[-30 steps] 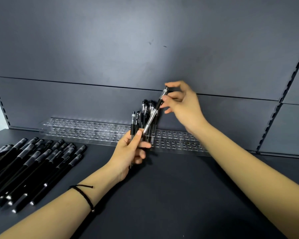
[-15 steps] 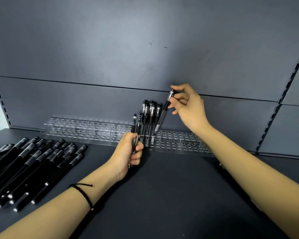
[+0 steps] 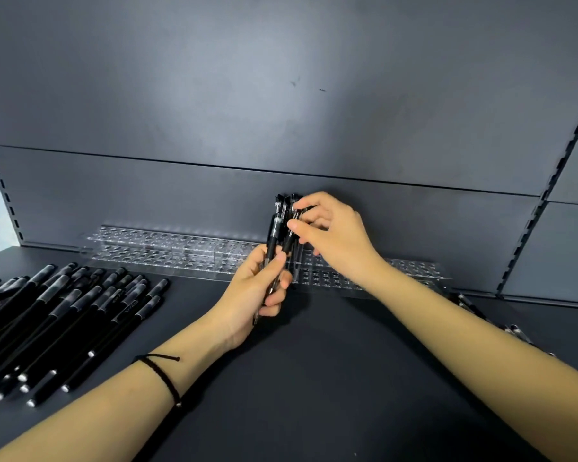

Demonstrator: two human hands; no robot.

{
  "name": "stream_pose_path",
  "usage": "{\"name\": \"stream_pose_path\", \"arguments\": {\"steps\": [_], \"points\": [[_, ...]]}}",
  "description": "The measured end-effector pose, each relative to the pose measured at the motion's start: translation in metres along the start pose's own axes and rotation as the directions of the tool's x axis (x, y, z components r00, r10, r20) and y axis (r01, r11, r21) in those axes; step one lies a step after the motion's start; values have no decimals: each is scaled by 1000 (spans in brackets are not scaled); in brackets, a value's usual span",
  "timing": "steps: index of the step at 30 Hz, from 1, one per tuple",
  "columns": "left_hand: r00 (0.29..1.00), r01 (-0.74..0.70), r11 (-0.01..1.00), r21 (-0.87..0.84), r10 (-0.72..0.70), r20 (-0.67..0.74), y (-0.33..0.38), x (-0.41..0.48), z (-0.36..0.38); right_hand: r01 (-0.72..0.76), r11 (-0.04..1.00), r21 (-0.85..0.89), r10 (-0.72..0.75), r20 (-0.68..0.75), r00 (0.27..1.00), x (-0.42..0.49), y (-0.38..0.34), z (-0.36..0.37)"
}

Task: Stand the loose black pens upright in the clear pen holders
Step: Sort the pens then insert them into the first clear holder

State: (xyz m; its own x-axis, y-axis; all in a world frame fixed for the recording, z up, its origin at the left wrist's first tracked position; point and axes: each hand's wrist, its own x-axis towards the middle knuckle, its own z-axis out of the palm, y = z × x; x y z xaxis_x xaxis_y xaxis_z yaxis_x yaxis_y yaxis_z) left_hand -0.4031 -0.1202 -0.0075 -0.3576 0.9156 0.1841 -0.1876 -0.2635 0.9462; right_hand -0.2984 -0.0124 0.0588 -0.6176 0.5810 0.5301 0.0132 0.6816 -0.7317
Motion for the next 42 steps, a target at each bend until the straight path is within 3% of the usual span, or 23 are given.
{"name": "stream_pose_path", "arguments": {"steps": [3,6,8,11,15,28,31,34,38,42], "points": [[999,2,1000,14,-1,-42,1,2,-1,-86,974,209,92,-21,996,6,-1,-4],[996,61,998,23,-59,-70,-1,3,-1,-45,912,408,152,-233,960,18,1,-17],[991,113,993,35,-110,-82,-5,5,0,45,937,345,103,-400,911,27,5,-28],[977,197,980,-37,-200,-78,-6,7,-1,106,977,183,-7,-476,879,32,15,-37],[968,238,962,-130,-247,-52,-4,8,-3,129,988,86,-74,-472,878,32,23,-38],[981,189,982,-14,-189,-29,-4,5,-3,156,976,-149,-198,-329,923,35,33,-31],[984,175,985,-7,-175,-30,-4,5,-3,125,978,-164,-168,-276,946,36,38,-33],[987,156,988,9,-155,-29,-5,6,-3,84,979,-185,-103,-96,990,31,44,-28],[997,81,997,15,-81,3,-6,5,-1,127,938,-324,-184,-152,971,25,42,-25],[999,-2,996,91,-2,46,-6,1,1,111,917,-384,-138,-42,990,25,34,-24]]}}
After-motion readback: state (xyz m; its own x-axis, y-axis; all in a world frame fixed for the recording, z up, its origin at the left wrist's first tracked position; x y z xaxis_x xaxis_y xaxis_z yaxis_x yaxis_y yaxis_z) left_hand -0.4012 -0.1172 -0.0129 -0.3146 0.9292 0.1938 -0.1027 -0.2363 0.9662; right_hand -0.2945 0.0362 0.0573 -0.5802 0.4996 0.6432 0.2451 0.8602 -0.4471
